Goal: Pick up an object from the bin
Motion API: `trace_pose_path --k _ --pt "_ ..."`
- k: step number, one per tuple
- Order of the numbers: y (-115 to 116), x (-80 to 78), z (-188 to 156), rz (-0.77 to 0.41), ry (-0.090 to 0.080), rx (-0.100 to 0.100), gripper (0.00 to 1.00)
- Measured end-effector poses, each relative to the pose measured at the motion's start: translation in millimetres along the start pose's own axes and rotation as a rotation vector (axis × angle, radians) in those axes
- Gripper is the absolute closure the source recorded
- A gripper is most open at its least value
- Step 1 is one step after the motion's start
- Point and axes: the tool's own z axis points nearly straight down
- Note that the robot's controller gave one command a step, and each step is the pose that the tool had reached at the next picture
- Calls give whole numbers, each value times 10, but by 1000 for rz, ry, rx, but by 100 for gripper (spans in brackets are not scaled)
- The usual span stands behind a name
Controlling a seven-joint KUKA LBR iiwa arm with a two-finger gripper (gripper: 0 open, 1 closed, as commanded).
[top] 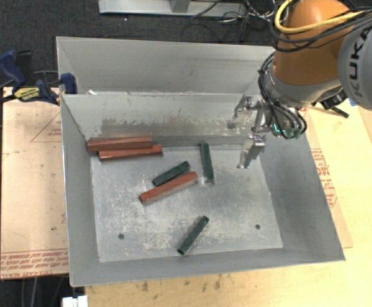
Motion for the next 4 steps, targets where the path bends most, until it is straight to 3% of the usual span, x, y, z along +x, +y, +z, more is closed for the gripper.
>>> trace_pose_path --k 1,2,3,4 --pt "85 86 397 -62 -5 1 0" --pt "415 48 1081 -194 -4 1 0" --pt "438 67 1544 -152 -10 -2 0" --pt "949 -173 1653 -329 -21 1 100"
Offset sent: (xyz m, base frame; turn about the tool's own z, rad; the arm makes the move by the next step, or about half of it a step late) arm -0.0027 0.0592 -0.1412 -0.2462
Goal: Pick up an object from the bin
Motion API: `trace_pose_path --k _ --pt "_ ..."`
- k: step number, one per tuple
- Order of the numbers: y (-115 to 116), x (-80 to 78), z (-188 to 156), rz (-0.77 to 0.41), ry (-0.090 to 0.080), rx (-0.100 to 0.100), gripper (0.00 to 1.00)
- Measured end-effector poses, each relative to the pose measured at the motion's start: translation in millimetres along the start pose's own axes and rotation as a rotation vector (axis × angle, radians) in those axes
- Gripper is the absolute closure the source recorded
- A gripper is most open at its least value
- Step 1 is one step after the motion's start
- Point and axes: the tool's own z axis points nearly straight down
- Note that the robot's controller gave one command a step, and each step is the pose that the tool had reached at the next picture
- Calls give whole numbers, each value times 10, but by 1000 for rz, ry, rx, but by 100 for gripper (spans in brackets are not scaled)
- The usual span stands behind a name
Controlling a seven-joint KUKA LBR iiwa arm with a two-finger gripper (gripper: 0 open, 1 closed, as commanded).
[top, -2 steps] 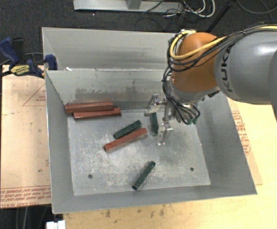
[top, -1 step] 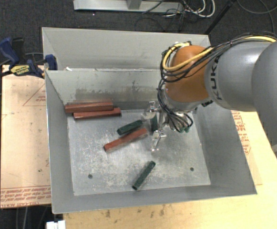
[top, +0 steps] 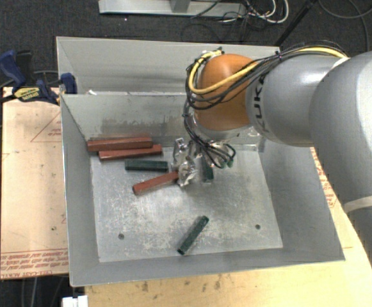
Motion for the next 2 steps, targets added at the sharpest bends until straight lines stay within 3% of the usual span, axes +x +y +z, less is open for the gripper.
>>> trace_pose_path --k 1,2 --pt "0 0 0 0 0 0 100" --pt "-29 83 -1423 -27 16 -4 100"
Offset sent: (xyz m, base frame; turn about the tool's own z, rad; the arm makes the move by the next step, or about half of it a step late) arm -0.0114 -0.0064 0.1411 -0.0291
